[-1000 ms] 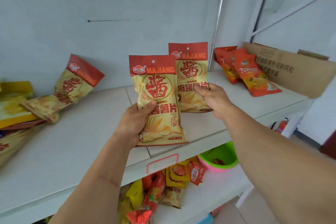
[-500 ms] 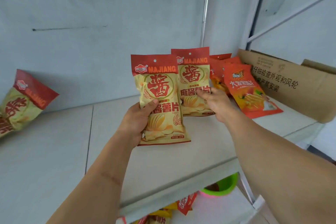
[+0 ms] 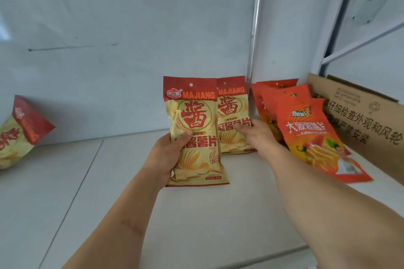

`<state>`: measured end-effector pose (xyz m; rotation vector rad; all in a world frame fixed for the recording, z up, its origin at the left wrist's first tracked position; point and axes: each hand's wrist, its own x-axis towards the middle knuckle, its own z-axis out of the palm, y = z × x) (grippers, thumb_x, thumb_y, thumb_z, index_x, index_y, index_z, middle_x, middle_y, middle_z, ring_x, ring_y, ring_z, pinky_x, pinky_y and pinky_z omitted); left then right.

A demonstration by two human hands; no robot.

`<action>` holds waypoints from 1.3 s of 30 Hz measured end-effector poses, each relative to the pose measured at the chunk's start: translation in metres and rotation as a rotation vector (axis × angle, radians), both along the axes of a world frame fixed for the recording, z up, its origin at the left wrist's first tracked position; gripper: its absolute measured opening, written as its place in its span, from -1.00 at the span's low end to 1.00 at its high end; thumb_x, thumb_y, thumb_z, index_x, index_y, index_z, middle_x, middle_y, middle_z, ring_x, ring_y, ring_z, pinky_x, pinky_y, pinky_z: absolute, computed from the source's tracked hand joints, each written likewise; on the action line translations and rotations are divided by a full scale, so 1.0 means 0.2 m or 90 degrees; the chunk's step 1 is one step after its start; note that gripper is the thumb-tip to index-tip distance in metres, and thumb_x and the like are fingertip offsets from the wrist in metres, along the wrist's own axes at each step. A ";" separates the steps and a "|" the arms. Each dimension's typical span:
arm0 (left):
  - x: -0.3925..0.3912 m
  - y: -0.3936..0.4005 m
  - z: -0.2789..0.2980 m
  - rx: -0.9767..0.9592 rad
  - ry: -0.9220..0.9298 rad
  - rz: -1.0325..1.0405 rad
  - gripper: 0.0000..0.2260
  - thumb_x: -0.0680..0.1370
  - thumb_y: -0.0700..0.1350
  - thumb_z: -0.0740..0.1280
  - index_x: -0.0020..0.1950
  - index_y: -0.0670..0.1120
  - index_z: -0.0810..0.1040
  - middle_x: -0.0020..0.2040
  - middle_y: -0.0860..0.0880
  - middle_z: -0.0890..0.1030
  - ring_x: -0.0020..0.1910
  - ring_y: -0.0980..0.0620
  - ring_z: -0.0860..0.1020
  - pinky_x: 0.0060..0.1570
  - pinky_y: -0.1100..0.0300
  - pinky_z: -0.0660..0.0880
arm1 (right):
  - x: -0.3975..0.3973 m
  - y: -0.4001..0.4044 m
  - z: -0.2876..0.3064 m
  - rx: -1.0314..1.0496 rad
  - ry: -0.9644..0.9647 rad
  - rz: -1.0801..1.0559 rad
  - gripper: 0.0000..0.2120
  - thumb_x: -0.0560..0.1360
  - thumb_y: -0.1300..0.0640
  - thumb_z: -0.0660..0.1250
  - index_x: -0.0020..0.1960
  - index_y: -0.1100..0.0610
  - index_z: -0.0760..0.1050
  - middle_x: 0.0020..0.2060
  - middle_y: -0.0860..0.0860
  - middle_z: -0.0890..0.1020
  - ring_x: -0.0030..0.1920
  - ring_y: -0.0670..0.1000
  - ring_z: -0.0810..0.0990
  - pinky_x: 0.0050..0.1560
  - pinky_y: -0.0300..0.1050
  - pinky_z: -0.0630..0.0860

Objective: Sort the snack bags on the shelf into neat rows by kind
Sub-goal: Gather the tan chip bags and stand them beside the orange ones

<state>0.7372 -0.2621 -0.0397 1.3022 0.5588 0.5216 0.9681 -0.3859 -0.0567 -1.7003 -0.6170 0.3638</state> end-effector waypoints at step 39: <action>0.65 -0.31 -0.15 0.409 0.316 0.336 -0.59 0.53 0.26 0.32 0.15 -0.04 0.59 -0.01 0.01 0.68 -0.04 -0.04 0.62 -0.07 0.05 0.58 | 0.08 -0.07 -0.07 -0.094 -0.174 -0.011 -0.64 0.62 -0.13 0.21 0.23 0.12 0.47 0.08 0.05 0.63 0.09 0.13 0.59 -0.09 -0.17 0.33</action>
